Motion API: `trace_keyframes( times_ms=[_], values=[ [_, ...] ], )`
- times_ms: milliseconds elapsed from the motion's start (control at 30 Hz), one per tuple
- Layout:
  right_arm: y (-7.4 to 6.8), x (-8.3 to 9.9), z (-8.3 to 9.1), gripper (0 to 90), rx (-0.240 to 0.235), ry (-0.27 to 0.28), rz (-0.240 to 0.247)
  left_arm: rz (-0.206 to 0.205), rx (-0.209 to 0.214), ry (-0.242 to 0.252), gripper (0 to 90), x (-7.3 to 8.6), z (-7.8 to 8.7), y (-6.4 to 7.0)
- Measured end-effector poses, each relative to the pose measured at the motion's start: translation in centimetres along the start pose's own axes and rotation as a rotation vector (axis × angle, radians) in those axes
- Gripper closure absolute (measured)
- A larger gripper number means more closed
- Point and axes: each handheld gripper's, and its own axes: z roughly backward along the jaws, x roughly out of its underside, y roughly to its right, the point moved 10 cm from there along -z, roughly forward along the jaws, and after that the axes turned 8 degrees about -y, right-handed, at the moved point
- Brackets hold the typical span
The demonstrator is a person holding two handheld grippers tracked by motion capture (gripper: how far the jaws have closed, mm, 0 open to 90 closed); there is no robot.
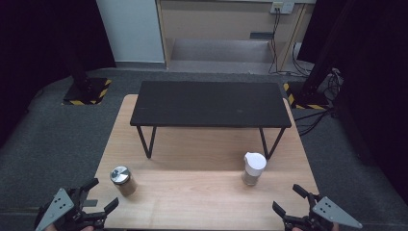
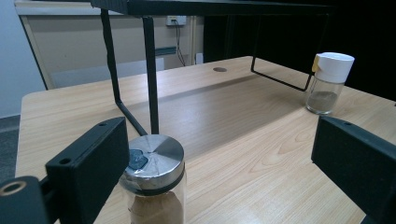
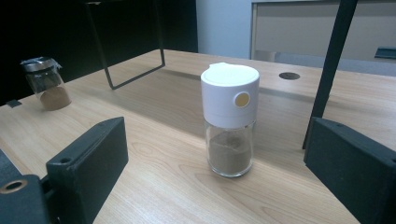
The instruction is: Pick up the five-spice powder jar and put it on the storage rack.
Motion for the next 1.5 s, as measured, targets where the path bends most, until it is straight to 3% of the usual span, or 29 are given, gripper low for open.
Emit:
trace_keyframes(
  times_ms=[1500],
  values=[
    [0.02,0.03,0.06,6.8,-0.013,0.006,0.004,-0.025,0.015,-0.005,3.1,-0.02,-0.07,0.26]
  ],
)
